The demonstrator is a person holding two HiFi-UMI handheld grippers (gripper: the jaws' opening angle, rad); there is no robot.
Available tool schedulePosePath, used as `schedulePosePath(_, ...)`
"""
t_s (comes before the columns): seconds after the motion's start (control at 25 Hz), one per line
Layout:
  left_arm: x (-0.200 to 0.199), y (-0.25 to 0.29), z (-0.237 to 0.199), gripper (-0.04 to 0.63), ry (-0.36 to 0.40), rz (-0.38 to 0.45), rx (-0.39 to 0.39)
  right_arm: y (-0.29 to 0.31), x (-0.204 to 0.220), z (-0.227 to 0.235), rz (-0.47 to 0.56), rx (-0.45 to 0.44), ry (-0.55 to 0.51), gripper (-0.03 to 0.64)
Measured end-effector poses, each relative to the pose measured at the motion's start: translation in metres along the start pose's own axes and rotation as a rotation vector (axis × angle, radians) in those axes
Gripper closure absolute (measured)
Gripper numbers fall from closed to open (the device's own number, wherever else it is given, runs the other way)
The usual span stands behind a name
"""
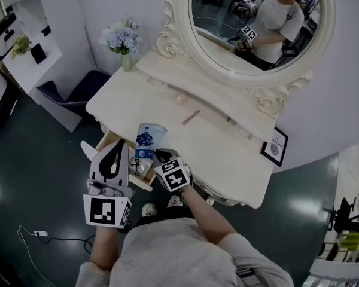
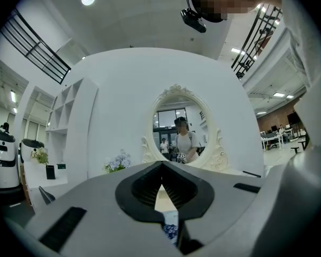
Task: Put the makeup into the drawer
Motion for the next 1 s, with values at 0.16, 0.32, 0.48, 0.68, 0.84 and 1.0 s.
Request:
schedulePosePath(0.16,-0.002,-0.007,-0.001,0.581,0.003,0.001,-0.005,0.004,0.009,-0.017,-0.048,-0.02,-0.07,0.589)
schedulePosePath(0.32,0.0,-0.014,-0.005,0.581,0.001,-0.003,-0.018,0.012,0.018,-0.03,-0.087,-0.025,-0.151,0.589)
schedulePosePath(0.48,0.001,-0.022,-0.007,0.581,0.001,-0.012,-0.029,0.02,0.032,-0.04,-0.127,-0.027,-0.233,0.589)
schedulePosePath(0.68,0.001,-0.029,-0.011,0.581,0.003,-0.019,-0.041,0.029,0.047,-0.054,-0.169,-0.035,-0.355,0.589)
schedulePosePath(0.84,0.003,-0.036,-0.013,0.581,0.002,-0.028,-0.054,0.034,0.058,-0.064,-0.196,-0.05,-0.442,0.589)
schedulePosePath(1.0,0.005,-0.042,-0.016,0.581,0.001,-0.041,-0.07,0.042,0.067,-0.069,-0.229,-0.056,-0.493,0.589)
Point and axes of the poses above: the fingertips, and each gripper's own axes: y forward along the fingers, z to its right, x out of its underside, the point moved 4 cm from there along -y, backward along the fingers, and after that the axes turned 13 degrees about x, right-handed, at the moved point
